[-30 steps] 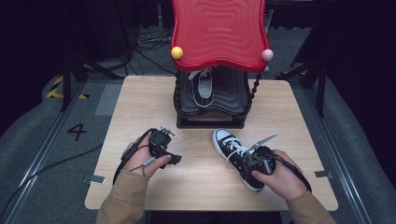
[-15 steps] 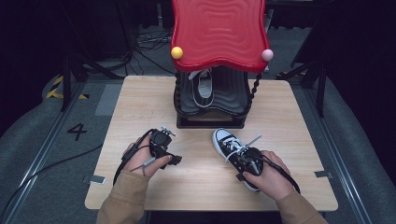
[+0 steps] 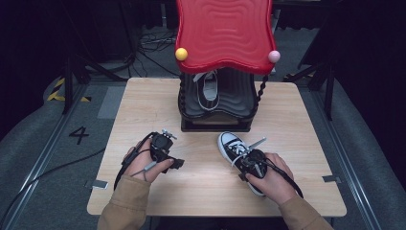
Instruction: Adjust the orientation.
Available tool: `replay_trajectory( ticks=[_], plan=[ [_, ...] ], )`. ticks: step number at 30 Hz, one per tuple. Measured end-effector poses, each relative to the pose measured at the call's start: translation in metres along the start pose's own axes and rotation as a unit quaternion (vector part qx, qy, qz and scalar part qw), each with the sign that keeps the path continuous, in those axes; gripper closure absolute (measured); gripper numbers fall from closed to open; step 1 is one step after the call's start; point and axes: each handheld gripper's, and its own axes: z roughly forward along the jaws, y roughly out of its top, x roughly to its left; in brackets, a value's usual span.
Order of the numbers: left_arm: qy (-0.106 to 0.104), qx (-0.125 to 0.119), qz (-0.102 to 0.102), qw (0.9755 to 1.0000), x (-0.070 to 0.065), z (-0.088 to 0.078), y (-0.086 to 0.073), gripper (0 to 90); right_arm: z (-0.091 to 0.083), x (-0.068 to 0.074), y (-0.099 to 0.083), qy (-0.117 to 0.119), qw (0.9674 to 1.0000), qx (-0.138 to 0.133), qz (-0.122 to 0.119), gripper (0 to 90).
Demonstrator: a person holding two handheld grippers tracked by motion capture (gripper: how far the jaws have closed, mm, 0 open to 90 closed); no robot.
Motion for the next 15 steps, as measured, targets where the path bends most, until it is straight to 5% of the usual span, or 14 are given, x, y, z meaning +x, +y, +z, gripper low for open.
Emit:
replay_trajectory(
  ticks=[6,15],
  plan=[
    [0.000,-0.002,-0.002,1.0000,0.0016,-0.0006,-0.0011,29.9,-0.0043,-0.0007,0.0032,0.000,0.9996,-0.025,0.012,67.9],
    [-0.001,0.000,-0.002,1.0000,0.0010,0.0007,-0.0004,30.0,0.0017,-0.0068,0.0100,-0.006,0.9995,-0.008,0.029,68.9]
  ],
)
